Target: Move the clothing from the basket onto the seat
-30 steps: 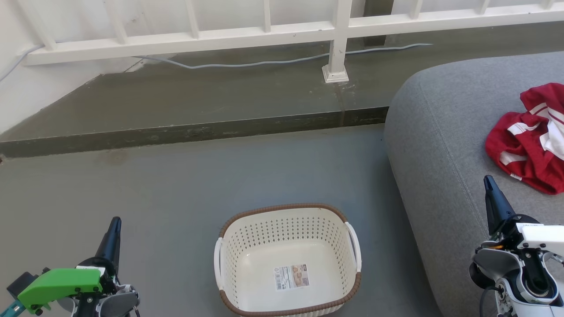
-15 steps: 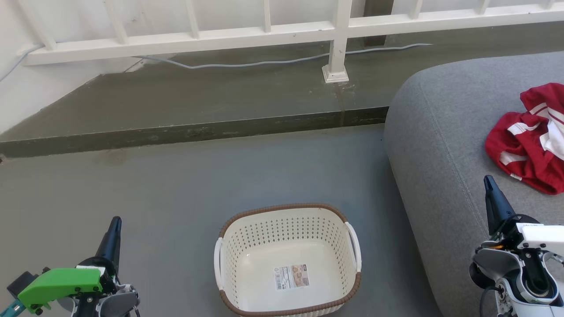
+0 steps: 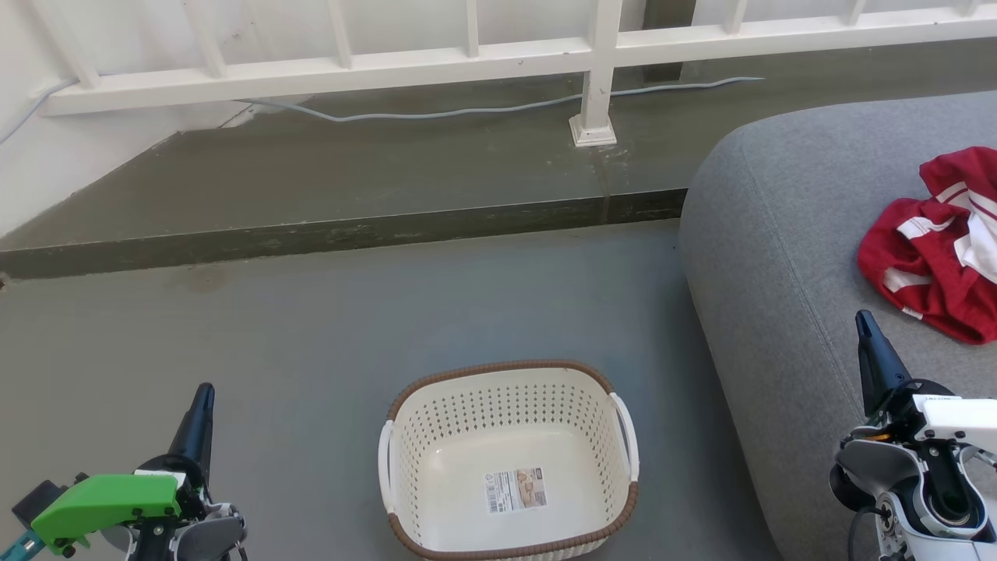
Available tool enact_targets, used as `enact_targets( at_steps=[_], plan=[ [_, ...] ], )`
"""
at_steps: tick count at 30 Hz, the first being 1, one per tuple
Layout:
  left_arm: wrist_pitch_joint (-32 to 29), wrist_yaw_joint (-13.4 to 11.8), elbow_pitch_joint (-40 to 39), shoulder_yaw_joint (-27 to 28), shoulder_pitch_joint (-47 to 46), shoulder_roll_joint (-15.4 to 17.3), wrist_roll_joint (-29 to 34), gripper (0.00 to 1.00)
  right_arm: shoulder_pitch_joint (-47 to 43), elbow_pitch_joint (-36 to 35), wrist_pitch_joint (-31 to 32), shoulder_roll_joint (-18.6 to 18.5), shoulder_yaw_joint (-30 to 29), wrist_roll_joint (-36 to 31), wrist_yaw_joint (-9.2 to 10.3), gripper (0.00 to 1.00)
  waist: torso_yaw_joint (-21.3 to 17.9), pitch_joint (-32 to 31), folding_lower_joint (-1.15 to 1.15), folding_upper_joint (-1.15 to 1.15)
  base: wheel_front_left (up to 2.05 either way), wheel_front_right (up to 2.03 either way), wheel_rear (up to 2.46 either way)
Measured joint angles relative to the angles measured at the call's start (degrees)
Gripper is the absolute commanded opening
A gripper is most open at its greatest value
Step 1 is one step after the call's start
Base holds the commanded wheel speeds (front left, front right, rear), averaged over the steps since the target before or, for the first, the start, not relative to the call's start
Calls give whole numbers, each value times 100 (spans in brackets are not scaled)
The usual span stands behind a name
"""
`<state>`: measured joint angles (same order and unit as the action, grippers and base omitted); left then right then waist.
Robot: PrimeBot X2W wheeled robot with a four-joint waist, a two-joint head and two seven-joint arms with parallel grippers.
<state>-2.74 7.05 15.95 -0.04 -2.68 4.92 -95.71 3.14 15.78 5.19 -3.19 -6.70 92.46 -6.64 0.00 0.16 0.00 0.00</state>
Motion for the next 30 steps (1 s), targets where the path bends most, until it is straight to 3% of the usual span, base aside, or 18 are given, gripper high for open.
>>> enact_targets(
  at_steps=[30],
  plan=[
    [-23, 1, 3, 11, -3, -3, 1, 0, 0, 0, 15, 5, -7, 0, 0, 0, 0, 0, 0, 0, 0, 0, 0]
  ],
)
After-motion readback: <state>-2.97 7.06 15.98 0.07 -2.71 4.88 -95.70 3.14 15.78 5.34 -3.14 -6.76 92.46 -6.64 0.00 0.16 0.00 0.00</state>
